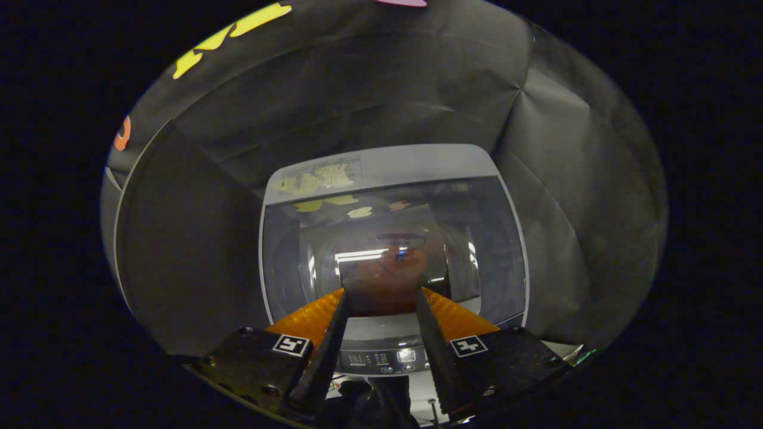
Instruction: Put the clothes into the washing machine and then close the washing machine lid.
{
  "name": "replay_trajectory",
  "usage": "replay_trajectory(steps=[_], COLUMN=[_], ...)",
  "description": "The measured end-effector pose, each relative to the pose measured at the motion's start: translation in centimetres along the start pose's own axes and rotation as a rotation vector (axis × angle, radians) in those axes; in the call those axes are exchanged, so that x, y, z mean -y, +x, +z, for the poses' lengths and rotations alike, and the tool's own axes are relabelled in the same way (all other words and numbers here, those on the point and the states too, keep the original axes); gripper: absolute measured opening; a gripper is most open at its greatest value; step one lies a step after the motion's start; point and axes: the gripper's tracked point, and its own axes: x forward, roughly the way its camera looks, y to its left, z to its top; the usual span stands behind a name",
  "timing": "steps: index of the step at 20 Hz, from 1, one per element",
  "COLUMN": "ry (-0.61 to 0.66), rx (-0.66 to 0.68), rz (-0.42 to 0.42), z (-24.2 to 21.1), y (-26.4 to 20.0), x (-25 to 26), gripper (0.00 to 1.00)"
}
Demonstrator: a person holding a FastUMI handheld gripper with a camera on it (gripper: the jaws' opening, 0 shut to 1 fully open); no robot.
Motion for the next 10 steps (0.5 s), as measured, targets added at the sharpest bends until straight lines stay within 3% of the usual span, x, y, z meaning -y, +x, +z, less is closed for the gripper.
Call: replay_trajectory(steps=[5, 10], ry=[-0.006, -0.042], rx=[0.063, 0.250], rz=[-0.019, -0.040], z=[0.3, 1.5], y=[-0.2, -0.8], x=[0.0, 0.2], gripper=[0.72, 0.72])
